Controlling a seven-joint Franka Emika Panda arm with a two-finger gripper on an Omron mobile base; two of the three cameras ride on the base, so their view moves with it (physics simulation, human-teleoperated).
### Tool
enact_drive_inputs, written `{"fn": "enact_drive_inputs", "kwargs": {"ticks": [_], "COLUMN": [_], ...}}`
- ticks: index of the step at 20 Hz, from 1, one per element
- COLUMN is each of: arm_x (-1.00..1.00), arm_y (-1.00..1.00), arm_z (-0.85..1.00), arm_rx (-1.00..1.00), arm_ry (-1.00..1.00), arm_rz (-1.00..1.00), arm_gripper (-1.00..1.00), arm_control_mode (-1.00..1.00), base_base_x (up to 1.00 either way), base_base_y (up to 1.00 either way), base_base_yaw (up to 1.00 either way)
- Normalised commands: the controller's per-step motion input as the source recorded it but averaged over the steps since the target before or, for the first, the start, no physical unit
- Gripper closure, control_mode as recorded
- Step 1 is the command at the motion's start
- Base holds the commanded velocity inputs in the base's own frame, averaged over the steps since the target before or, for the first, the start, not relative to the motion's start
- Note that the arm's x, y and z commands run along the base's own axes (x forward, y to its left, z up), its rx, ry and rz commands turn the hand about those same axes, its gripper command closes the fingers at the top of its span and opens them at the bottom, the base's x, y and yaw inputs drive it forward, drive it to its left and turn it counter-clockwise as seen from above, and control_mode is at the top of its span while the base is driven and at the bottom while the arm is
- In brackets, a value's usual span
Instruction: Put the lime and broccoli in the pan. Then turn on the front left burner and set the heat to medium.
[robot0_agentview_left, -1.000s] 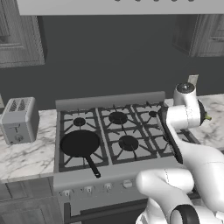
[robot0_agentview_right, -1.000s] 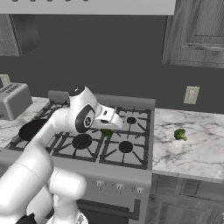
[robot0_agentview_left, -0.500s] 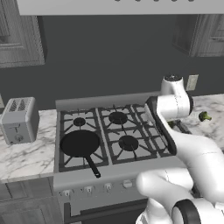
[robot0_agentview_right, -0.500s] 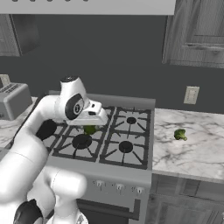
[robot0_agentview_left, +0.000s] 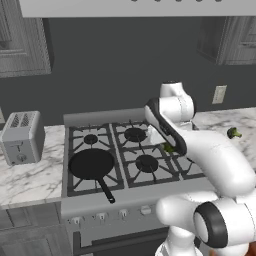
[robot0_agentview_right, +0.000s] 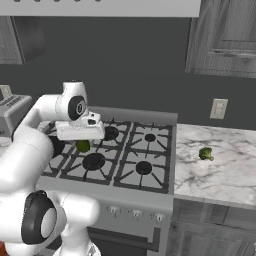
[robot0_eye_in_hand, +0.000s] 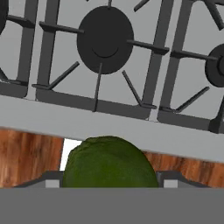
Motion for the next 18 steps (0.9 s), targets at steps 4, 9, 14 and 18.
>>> {"fn": "enact_drive_inputs", "kwargs": {"ticks": [4, 9, 14, 18], "arm_x": [0.28, 0.12, 0.00, 0.05], "arm_y": [0.46, 0.40, 0.21, 0.29], "arm_z": [-0.39, -0.60, -0.12, 0.00], "arm_rx": [0.16, 0.03, 0.00, 0.00], "arm_ry": [0.16, 0.09, -0.01, -0.09], "arm_rz": [0.13, 0.06, 0.00, 0.00], "arm_gripper": [1.00, 1.00, 1.00, 1.00], "arm_control_mode": [-1.00, -1.00, -1.00, -1.00], "base_base_x": [0.00, 0.00, 0.00, 0.00], "base_base_y": [0.00, 0.00, 0.00, 0.00], "base_base_yaw": [0.00, 0.00, 0.00, 0.00]}}
